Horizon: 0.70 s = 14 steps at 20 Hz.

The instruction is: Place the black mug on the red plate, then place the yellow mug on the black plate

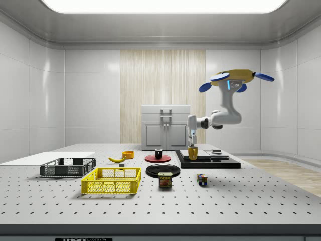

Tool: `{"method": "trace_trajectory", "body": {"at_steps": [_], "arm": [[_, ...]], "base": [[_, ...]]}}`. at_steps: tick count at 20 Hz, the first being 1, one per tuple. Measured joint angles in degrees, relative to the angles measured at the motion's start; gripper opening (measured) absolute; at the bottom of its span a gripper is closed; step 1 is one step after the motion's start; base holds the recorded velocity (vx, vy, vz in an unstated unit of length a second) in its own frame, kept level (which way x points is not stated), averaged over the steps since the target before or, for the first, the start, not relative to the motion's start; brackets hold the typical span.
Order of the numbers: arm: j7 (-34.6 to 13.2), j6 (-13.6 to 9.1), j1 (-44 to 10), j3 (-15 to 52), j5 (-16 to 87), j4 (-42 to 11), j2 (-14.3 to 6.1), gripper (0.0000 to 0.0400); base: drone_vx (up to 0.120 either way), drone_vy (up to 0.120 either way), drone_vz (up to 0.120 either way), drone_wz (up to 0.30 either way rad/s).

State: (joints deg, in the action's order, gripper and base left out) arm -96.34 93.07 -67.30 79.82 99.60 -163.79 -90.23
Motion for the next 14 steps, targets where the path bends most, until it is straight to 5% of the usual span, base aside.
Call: {"method": "trace_trajectory", "body": {"at_steps": [6, 14], "arm": [[-0.01, 0.09, -0.02, 0.01, -0.04, 0.0, -0.09, 0.011], [-0.03, 0.19, -0.04, 0.02, -0.08, 0.01, -0.2, 0.011]], "base": [[0.12, -0.12, 0.0, 0.0], [0.12, -0.005, 0.0, 0.0]]}}
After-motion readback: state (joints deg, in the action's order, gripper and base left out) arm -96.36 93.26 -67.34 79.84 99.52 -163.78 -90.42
